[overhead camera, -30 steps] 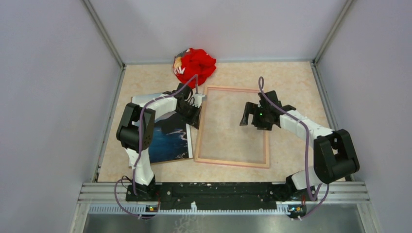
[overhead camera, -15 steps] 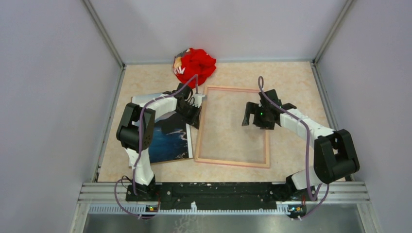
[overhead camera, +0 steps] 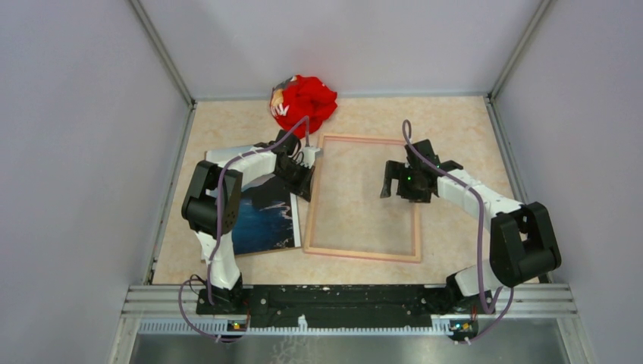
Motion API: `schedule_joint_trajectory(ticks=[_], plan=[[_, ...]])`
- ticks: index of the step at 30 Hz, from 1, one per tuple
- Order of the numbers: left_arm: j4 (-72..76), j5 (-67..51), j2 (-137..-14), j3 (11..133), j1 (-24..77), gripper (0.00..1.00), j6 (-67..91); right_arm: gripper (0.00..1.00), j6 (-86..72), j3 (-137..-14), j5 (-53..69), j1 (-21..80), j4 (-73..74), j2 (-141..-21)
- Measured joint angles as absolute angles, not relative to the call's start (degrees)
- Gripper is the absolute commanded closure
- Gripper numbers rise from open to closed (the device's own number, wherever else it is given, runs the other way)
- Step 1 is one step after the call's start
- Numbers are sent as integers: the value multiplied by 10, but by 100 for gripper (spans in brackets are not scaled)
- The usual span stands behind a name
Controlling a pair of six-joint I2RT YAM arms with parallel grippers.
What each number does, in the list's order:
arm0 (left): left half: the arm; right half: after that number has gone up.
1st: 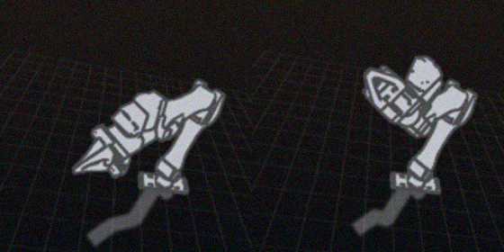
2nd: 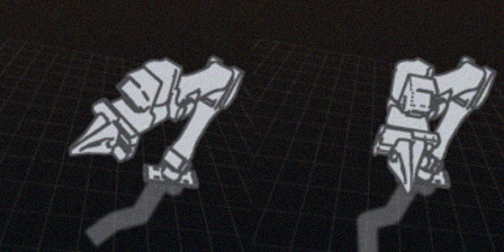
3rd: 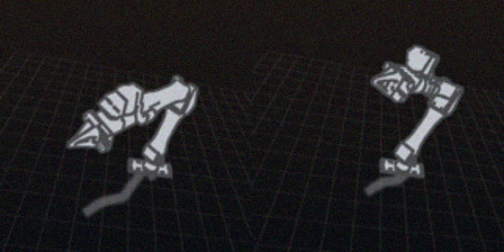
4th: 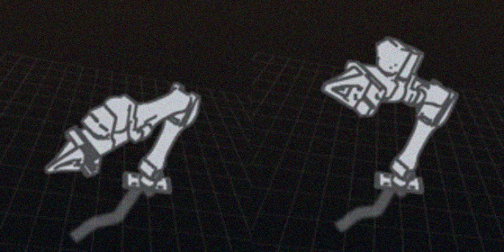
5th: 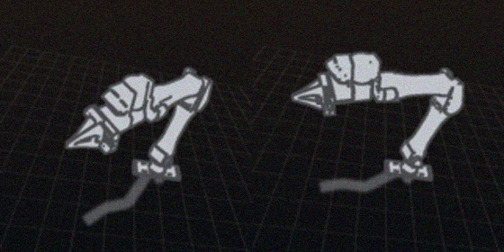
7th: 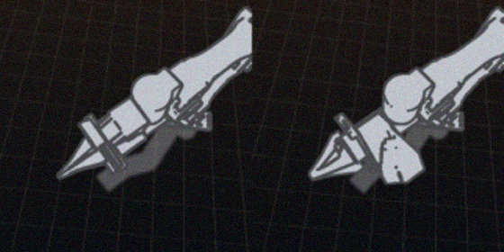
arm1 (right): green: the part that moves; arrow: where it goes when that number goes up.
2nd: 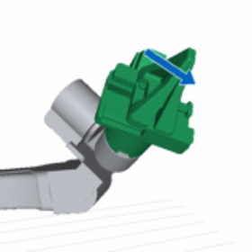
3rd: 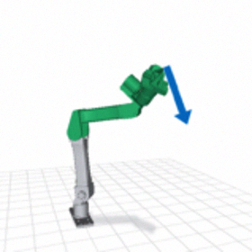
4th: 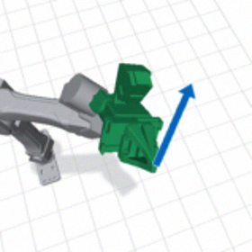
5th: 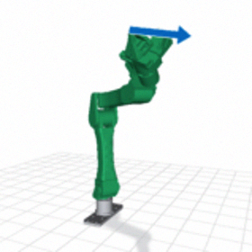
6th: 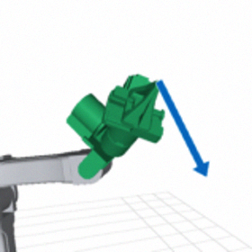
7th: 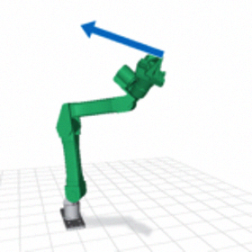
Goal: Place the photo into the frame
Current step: Place the photo frame item in the photo frame.
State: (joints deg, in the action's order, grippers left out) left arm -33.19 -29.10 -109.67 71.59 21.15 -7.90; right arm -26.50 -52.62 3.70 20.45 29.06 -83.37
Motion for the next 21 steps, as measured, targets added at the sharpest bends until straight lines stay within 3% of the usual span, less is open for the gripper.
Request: schedule_joint_trajectory(ticks=[21], plan=[[-332, -292, -1097, 716, 212, 100, -82, 1, -246, -526, 12, 167, 302, -829]])
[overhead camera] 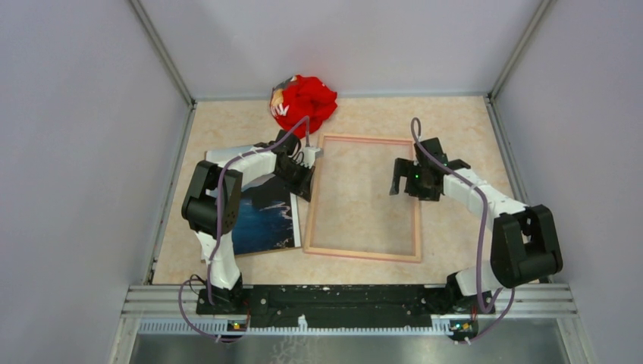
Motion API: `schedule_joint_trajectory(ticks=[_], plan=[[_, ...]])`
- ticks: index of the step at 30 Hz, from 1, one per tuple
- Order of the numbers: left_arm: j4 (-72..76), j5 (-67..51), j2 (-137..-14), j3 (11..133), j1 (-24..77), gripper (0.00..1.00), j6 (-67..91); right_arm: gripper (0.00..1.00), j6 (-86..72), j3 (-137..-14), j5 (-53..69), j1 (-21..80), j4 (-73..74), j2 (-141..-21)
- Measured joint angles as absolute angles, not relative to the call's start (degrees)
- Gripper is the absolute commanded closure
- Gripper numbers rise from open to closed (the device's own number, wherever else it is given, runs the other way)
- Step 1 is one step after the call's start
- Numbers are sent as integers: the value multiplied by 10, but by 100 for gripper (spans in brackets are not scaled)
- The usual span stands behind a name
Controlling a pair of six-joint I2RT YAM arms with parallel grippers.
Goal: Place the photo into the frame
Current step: Place the photo frame item in the photo frame.
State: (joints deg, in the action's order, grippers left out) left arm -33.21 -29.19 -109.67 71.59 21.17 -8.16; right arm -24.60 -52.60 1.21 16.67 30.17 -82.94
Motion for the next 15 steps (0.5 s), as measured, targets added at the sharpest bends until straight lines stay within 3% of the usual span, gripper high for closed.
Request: schedule_joint_trajectory(ticks=[15], plan=[[-332, -299, -1086, 710, 212, 100, -89, 1, -262, -494, 34, 98, 276, -771]])
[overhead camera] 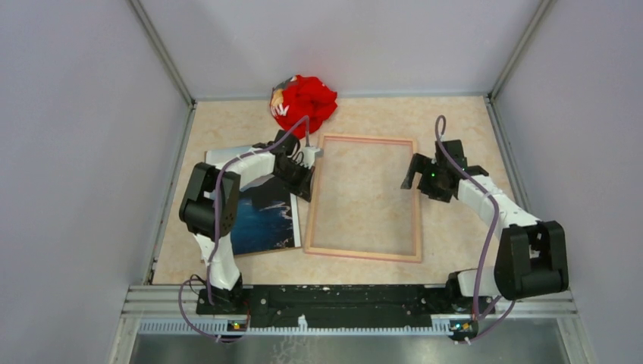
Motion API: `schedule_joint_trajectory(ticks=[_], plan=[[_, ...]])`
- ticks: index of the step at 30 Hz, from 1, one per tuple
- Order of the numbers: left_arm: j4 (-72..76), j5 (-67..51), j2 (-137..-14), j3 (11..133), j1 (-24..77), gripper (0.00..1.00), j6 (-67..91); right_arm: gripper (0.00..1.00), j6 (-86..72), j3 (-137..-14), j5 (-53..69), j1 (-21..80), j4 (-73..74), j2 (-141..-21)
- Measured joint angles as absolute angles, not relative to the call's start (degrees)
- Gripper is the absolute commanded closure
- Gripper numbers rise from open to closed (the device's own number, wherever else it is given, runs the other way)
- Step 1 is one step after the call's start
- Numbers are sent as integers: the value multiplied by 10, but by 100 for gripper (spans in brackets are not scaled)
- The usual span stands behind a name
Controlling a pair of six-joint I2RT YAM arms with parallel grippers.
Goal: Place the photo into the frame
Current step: Place the photo frame item in the photo frame.
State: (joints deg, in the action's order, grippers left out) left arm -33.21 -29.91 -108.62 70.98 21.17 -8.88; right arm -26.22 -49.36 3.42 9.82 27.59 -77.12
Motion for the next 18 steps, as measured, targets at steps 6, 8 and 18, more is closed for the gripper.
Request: schedule_joint_trajectory(ticks=[6, 8, 18], plan=[[-331, -308, -1069, 698, 212, 100, -93, 1, -284, -479, 110, 54, 227, -822], [-330, -311, -1067, 695, 212, 100, -94, 1, -294, -477, 140, 41, 204, -845], [-310, -319, -1067, 679, 215, 100, -96, 1, -334, -489, 222, 3, 148, -915]])
